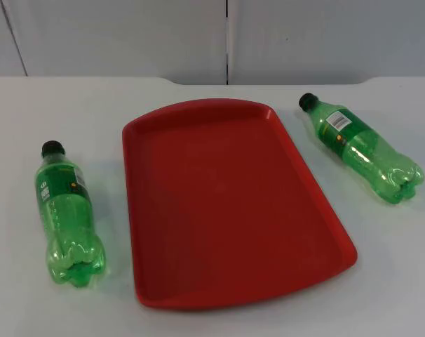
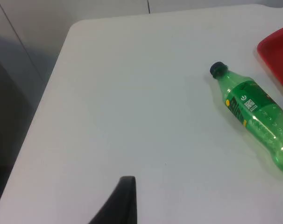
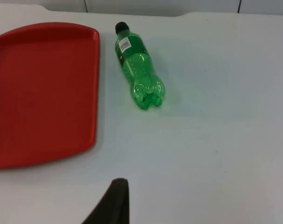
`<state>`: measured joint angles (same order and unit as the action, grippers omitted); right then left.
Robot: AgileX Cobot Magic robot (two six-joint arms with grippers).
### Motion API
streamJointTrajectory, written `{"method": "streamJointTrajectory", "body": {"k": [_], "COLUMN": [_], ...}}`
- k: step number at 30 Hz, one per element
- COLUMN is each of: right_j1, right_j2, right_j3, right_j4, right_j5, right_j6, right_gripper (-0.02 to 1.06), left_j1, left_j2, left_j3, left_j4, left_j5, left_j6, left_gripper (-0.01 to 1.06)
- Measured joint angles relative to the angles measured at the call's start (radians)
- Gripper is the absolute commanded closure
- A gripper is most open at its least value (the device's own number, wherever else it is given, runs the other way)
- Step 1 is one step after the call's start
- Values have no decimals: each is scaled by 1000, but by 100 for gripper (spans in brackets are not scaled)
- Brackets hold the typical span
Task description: Place the bottle upright on the tray.
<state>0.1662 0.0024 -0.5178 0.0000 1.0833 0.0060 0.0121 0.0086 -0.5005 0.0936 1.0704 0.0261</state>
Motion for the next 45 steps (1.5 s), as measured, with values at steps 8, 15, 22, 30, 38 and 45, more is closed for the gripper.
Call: {"method": "streamJointTrajectory", "body": {"k": [8, 15, 22, 30, 38, 45], "right_j1": [0, 0, 0, 0, 0, 0], "right_j2": [0, 0, 0, 0, 0, 0], "right_j3": [0, 0, 0, 0, 0, 0], "right_j4": [0, 0, 0, 0, 0, 0], "right_j5": [0, 0, 0, 0, 0, 0], "right_j6": [0, 0, 4, 3, 3, 3], "right_gripper": [-1, -1, -1, -1, -1, -1], "left_j1": [0, 0, 0, 0, 0, 0], "left_j2": [87, 180, 262, 353, 513, 627], "left_j3": [-51, -69, -78, -103, -167, -186], "left_j4": [0, -15, -69, -81, -81, -106], "left_j5": [-5, -10, -65, -150, -209, -271], "left_j6": [0, 0, 0, 0, 0, 0], "left_gripper": [0, 0, 0, 0, 0, 0]}}
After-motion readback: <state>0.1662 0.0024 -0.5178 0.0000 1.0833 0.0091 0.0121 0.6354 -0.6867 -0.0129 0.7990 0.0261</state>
